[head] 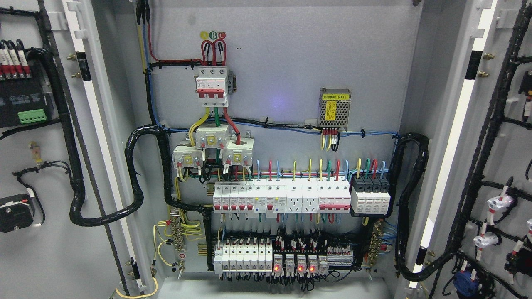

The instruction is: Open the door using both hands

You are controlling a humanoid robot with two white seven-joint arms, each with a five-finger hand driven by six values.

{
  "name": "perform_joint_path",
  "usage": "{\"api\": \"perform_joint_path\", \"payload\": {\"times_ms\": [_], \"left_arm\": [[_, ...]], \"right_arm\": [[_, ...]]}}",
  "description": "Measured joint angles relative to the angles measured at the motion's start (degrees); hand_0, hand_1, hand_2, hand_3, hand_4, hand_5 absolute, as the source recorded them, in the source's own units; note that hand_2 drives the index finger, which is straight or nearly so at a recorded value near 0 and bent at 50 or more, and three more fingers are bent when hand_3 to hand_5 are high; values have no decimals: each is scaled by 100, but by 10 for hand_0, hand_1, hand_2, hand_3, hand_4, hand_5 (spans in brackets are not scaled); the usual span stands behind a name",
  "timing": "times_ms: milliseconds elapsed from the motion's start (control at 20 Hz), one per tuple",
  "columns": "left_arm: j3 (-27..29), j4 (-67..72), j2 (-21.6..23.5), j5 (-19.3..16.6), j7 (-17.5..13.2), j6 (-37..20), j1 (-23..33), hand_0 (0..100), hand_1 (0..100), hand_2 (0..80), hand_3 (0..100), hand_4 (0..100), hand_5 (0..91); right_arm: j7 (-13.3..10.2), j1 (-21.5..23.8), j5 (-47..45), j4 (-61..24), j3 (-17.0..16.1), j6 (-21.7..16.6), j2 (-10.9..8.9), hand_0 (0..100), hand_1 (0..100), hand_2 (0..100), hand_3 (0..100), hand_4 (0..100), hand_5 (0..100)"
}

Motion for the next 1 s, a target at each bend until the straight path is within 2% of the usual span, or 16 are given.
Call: {"api": "perform_joint_path", "payload": {"times_ms": [300, 551, 701, 1001], "left_arm": [[-225, -688, -197, -8, 19, 0, 630, 0, 0, 0, 0, 0, 0], [-788, -1284, -458, -199, 7, 0, 1099, 0, 0, 0, 0, 0, 0], [-1337, -1476, -811, -621, -25, 0, 1250, 0, 0, 0, 0, 0, 0], [-2234, -826, -1725, -1890, -55, -1, 1625, 0, 0, 0, 0, 0, 0]], "right_arm": [[2, 22, 509, 96, 859, 0, -133, 0, 0, 0, 0, 0, 0], [2, 29, 791, 392, 1436, 18, -155, 0, 0, 0, 0, 0, 0], [3, 62, 876, 654, 1708, 20, -161, 0, 0, 0, 0, 0, 0], [3, 176, 1204, 1577, 2218, 13, -144, 0, 0, 0, 0, 0, 0]]}}
